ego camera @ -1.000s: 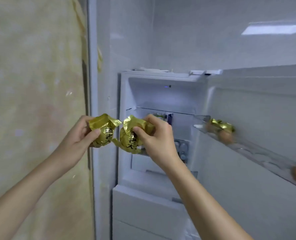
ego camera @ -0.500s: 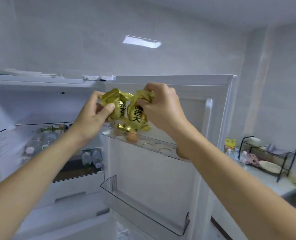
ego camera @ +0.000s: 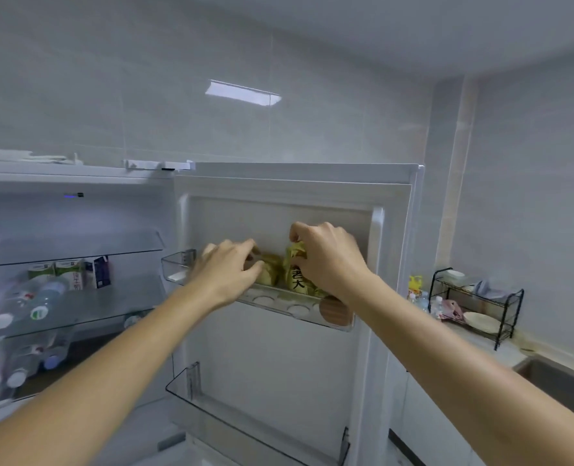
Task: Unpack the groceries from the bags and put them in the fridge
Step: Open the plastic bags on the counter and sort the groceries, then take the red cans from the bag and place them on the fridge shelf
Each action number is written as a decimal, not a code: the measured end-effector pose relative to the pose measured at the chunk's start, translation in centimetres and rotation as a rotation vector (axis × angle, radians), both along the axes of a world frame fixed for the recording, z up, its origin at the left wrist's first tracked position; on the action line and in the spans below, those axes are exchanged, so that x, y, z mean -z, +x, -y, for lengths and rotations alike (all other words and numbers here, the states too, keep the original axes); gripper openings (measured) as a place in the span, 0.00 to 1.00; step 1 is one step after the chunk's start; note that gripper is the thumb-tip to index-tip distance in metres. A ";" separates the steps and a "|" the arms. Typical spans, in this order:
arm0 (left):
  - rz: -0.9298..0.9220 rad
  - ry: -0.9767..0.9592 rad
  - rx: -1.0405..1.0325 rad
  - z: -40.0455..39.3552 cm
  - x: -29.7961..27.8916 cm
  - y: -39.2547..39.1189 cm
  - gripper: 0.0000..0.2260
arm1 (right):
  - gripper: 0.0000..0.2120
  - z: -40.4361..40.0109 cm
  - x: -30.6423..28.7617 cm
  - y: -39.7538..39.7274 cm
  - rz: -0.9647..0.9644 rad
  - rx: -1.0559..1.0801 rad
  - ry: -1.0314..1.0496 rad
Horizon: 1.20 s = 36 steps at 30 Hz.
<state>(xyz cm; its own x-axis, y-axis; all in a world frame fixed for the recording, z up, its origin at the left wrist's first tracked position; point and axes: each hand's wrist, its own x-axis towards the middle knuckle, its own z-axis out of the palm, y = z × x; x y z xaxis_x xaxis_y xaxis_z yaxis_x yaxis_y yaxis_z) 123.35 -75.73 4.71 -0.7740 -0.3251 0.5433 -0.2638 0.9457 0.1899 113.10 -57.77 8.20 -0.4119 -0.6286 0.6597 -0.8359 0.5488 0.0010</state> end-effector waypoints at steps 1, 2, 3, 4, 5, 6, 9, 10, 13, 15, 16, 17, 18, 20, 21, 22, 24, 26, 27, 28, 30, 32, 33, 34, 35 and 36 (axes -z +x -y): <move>-0.027 -0.032 0.009 -0.1 -0.2 0.2 0.17 | 0.13 0.3 0.0 0.2 -0.073 0.033 0.013; -0.053 -0.064 0.013 -0.1 -0.5 0.4 0.17 | 0.13 0.6 -0.1 0.5 -0.119 0.045 0.003; -0.076 -0.088 0.014 -0.2 -0.8 0.9 0.17 | 0.13 0.8 -0.3 0.8 -0.154 0.035 -0.020; -0.092 -0.099 0.012 0.0 -1.0 1.4 0.17 | 0.13 1.2 -0.4 1.3 -0.185 0.006 -0.055; -0.100 -0.099 0.002 0.5 -1.2 2.0 0.17 | 0.13 1.5 -0.7 2.0 -0.206 -0.040 -0.100; -0.105 -0.096 -0.022 0.9 -1.3 2.8 0.16 | 0.11 1.9 -1.0 2.8 -0.200 -0.109 -0.143; -0.132 -0.121 -0.132 2.6 -1.6 6.0 0.16 | 0.09 4.4 -1.8 5.2 -0.049 -0.369 -0.131; -0.138 -0.131 -0.185 3.2 -1.7 7.3 0.16 | 0.09 5.7 -1.7 5.8 -0.002 -0.438 -0.087; -0.149 -0.129 -0.369 5.0 -1.8 12.2 0.17 | 0.17 10.2 -0.4 7.6 0.084 -0.579 -0.008; -0.149 -0.136 -0.495 5.9 -1.2 16.2 0.18 | 0.22 13.1 0.9 9.4 0.097 -0.644 0.005; -0.144 -0.144 -0.558 6.1 -0.8 18.3 0.19 | 0.24 14.3 1.4 10.6 0.105 -0.688 -0.001; -0.134 -0.151 -0.621 6.0 -0.4 20.5 0.21 | 0.25 15.3 1.9 12.0 0.120 -0.743 -0.014; -0.120 -0.158 -0.687 5.7 0.1 22.7 0.23 | 0.25 16.3 2.4 13.6 0.134 -0.804 -0.030; -0.099 -0.177 -0.825 4.3 1.1 27.1 0.25 | 0.25 18.0 3.7 16.9 0.182 -0.933 -0.052; -0.089 -0.185 -0.893 3.2 1.8 29.3 0.26 | 0.25 18.7 4.5 18.6 0.213 -1.001 -0.052; -0.074 -0.190 -0.962 1.8 2.5 31.5 0.26 | 0.26 19.3 5.6 20.4 0.243 -1.070 -0.042; -0.031 -0.190 -1.099 -1.7 4.1 35.5 0.26 | 0.29 19.7 7.9 24.2 0.284 -1.205 -0.001; 0.035 -0.200 -1.217 -6.0 5.5 38.8 0.25 | 0.31 18.9 10.5 28.2 0.294 -1.338 0.040; 0.065 -0.206 -1.265 -8.4 6.1 40.2 0.25 | 0.32 18.1 11.8 30.2 0.294 -1.402 0.056; 0.089 -0.209 -1.312 -10.9 6.8 41.5 0.25 | 0.32 17.1 13.0 32.2 0.298 -1.466 0.072; 0.125 -0.195 -1.418 -16.0 8.1 44.0 0.25 | 0.32 14.6 14.9 36.2 0.313 -1.593 0.100; 0.152 -0.171 -1.534 -21.3 9.3 46.2 0.26 | 0.31 11.4 16.3 40.2 0.325 -1.727 0.122; 0.163 -0.166 -1.588 -24.0 9.8 47.3 0.26 | 0.31 9.4 16.7 42.2 0.323 -1.798 0.128; 0.170 -0.164 -1.644 -26.8 10.3 48.3 0.26 | 0.31 7.3 17.1 44.2 0.313 -1.875 0.133; 0.172 -0.161 -1.707 -29.7 10.7 49.1 0.26 | 0.30 5.0 17.4 46.2 0.303 -1.955 0.142; 0.171 -0.156 -1.774 -32.7 11.0 49.9 0.26 | 0.30 2.5 17.7 48.1 0.296 -2.034 0.157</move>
